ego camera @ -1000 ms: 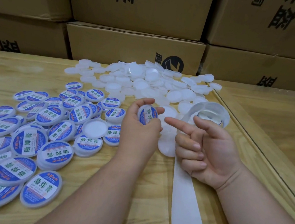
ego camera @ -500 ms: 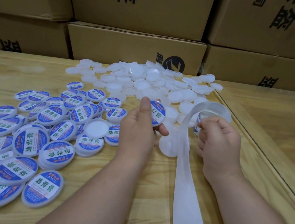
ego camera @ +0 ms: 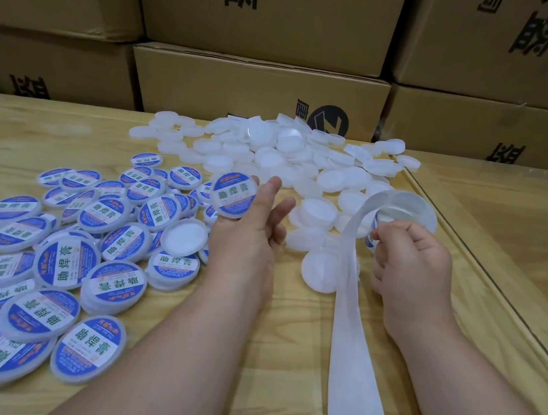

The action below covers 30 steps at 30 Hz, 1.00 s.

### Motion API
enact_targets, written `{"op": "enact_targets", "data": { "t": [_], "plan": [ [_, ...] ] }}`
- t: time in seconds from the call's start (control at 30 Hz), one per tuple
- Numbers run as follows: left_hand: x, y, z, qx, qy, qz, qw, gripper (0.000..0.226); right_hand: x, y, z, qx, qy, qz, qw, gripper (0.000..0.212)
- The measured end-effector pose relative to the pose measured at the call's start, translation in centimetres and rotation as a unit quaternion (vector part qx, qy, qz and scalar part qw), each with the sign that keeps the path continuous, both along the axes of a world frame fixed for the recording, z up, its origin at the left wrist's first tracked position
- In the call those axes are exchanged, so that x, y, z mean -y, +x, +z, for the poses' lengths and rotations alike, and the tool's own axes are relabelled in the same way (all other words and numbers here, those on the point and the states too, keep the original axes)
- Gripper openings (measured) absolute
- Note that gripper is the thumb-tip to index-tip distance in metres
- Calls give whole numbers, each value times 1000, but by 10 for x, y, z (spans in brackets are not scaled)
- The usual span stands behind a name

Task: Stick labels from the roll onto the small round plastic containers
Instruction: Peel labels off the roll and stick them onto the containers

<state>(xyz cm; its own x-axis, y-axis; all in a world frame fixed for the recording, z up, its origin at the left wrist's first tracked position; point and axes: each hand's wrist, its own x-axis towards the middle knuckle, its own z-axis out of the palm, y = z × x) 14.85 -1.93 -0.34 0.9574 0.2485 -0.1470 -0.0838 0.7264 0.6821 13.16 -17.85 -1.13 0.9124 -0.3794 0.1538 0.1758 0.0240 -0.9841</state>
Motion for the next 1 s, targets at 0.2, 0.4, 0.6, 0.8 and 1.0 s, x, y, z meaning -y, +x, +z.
{"op": "enact_targets", "data": {
  "t": [0.2,0.4,0.6,0.8,1.0],
  "plan": [
    [-6,4,0,-14,-83,-12,996,52,1,2,-2,-15,-30,-27,999,21],
    [-5,1,-6,18,-37,-66,997,54,-1,0,-7,16,-140,-59,988,30],
    [4,-4,-7,50,103,-77,990,43,-2,2,-8,-12,-196,-43,980,31],
    [9,-4,-5,53,169,-69,982,32,-6,3,-12,-35,-251,-20,967,39],
    [12,-6,-10,61,268,-65,959,32,-10,2,-12,-71,-291,-1,954,55]
  ]
}}
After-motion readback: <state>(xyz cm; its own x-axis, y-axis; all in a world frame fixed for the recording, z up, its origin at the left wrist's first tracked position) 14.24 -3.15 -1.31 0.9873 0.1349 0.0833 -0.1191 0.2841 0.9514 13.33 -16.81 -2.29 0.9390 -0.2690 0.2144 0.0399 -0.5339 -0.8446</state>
